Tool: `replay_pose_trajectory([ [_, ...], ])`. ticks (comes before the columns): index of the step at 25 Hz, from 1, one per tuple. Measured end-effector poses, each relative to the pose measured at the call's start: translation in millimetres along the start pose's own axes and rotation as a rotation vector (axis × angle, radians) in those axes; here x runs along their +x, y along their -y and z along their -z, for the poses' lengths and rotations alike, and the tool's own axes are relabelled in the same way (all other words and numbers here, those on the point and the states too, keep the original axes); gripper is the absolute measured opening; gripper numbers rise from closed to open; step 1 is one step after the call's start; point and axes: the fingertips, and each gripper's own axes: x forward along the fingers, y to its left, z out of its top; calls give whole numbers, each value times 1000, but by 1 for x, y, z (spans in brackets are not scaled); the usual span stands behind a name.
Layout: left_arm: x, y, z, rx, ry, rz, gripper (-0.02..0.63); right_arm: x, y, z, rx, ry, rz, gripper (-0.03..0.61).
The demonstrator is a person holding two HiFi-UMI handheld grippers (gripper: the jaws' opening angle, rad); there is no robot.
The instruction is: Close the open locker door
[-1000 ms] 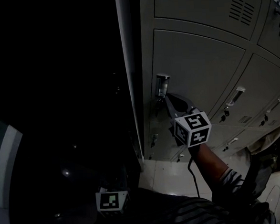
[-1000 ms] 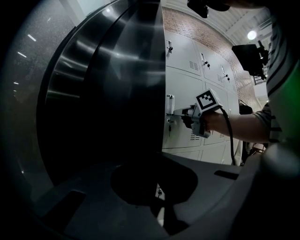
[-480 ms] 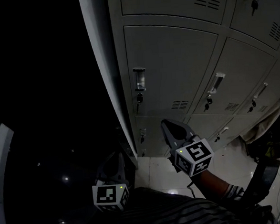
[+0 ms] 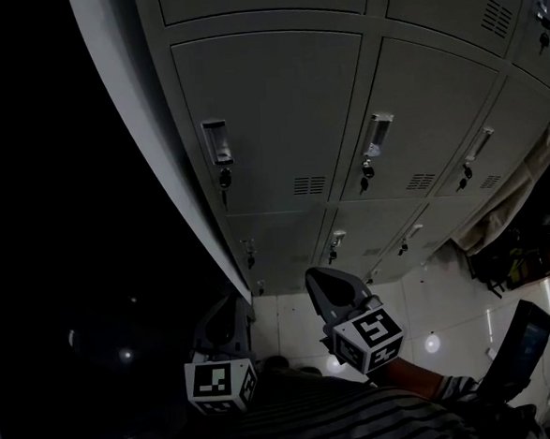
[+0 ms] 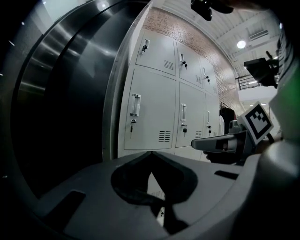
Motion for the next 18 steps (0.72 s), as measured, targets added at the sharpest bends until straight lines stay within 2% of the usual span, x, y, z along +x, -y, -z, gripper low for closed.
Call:
replay_pose_trajectory([
  [13,-1,26,3,23,8,6,3,-24,8,4,-2,9,4,0],
  [18,-3,19,-8,22,36,-32,3,-7,-2,-4,-15,14,-66,0],
])
